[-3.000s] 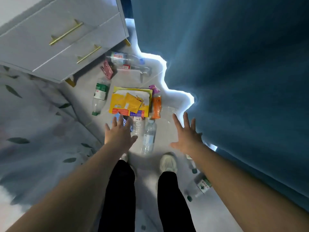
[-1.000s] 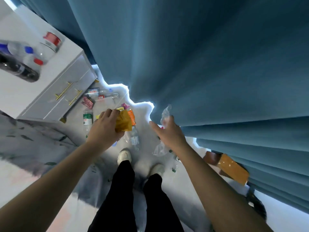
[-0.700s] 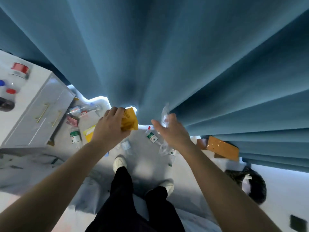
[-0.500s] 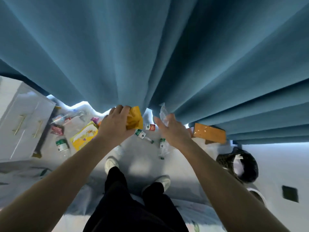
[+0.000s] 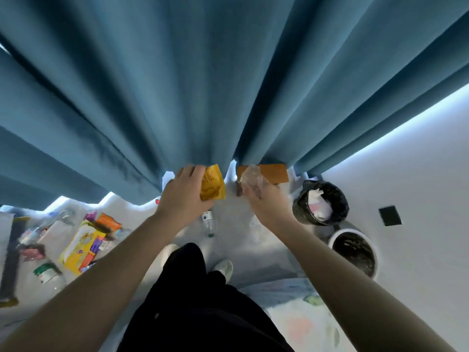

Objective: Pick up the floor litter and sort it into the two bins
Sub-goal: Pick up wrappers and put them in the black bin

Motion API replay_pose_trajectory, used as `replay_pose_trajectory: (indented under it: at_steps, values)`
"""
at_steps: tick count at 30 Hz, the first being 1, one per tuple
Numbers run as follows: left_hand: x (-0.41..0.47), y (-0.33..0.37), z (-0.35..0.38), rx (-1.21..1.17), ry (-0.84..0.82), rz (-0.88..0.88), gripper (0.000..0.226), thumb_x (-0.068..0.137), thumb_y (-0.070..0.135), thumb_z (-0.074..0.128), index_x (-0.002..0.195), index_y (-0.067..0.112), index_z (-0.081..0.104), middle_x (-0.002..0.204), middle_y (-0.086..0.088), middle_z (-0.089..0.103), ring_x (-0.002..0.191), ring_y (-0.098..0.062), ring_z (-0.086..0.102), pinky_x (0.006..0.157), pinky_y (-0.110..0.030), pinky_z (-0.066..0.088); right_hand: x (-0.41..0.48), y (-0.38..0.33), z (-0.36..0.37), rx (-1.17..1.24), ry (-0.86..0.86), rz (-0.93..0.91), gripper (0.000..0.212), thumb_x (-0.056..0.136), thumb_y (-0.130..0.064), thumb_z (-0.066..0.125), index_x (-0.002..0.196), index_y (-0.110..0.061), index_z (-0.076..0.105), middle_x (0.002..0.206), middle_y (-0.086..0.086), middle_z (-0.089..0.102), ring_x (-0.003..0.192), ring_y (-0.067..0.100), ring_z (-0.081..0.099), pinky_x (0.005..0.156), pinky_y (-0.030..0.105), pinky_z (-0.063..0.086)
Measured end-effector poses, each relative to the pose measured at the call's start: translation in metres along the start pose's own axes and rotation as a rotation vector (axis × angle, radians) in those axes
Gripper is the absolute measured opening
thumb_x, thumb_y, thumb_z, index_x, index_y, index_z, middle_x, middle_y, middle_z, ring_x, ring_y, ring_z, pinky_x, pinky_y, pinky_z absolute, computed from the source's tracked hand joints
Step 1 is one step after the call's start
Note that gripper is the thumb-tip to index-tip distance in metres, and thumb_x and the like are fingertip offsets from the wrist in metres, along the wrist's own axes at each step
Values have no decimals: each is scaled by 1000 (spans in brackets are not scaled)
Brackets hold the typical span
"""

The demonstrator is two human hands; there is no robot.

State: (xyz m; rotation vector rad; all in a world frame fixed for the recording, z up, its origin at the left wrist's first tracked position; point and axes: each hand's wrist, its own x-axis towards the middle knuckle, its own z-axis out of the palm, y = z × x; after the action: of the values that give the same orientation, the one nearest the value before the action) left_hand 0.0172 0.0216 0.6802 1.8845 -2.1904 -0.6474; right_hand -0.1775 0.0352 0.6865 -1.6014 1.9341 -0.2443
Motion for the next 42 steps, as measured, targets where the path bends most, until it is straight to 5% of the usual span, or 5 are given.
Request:
replay_pose_trajectory:
  at_steps: [4,9,26,33,42]
  values:
    - [21,39,16,33,-41,87,65,73,34,73,127,12,45,121,-9,50,113,-31,47,80,-39,43,-5,41,-22,194,76,105,36,93,-41,53,115,-13,57,73,-5,58,74,20,58,62,30,45]
    - [49,90,40,47,-112,194,67,72,39,75,125,12,45,121,-9,49,110,-30,48,80,-39,44,-16,97,-41,343,138,200,16,90,-37,61,83,-34,47,70,-12,54,62,6,51,63,27,39]
    - [243,292,171,179,-424,517,64,72,46,74,120,14,46,112,-7,48,107,-27,46,74,-33,35,113,291,-138,460,274,597,36,87,-41,62,93,-6,58,82,9,64,79,26,60,73,42,50]
    - [307,361,290,321,-620,569,55,74,42,68,116,17,44,111,-6,47,111,-27,45,80,-36,41,156,413,-131,536,296,767,33,88,-42,59,75,-14,46,68,-1,51,68,21,51,57,33,38]
    - [368,367,534,541,-706,600,59,71,40,69,117,19,40,114,-4,44,109,-25,45,77,-36,40,239,623,3,521,219,877,35,89,-44,58,110,-17,52,101,-3,59,94,20,57,70,32,42]
